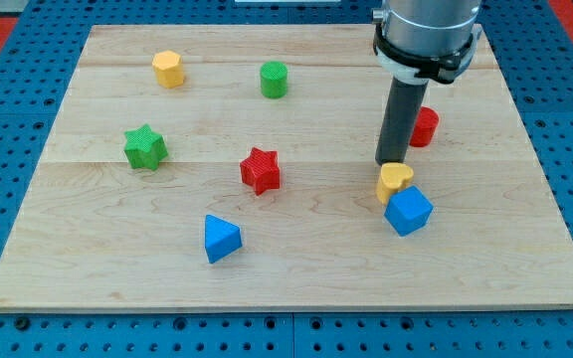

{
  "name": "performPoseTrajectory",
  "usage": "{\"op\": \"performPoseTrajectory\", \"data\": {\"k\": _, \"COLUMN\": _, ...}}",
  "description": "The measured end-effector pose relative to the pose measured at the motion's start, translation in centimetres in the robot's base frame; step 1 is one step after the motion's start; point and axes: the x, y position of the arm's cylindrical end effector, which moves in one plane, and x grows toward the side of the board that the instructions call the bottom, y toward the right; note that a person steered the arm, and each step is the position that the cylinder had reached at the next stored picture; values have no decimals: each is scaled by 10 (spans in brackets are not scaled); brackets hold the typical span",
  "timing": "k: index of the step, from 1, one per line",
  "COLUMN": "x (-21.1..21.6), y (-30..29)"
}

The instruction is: Push the red star left a bit

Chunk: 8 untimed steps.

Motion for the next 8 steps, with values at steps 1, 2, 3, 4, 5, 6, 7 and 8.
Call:
{"op": "performPoseTrajectory", "data": {"k": 1, "x": 16, "y": 0}}
{"op": "performPoseTrajectory", "data": {"k": 2, "x": 30, "y": 0}}
{"op": "performPoseTrajectory", "data": {"k": 3, "x": 20, "y": -14}}
{"op": "performPoseTrajectory", "data": {"k": 4, "x": -1, "y": -60}}
{"op": "performPoseTrajectory", "data": {"k": 5, "x": 0, "y": -125}}
{"op": "performPoseTrajectory", "data": {"k": 6, "x": 32, "y": -142}}
{"op": "performPoseTrajectory", "data": {"k": 7, "x": 43, "y": -165}}
{"op": "performPoseTrajectory", "data": {"k": 8, "x": 43, "y": -216}}
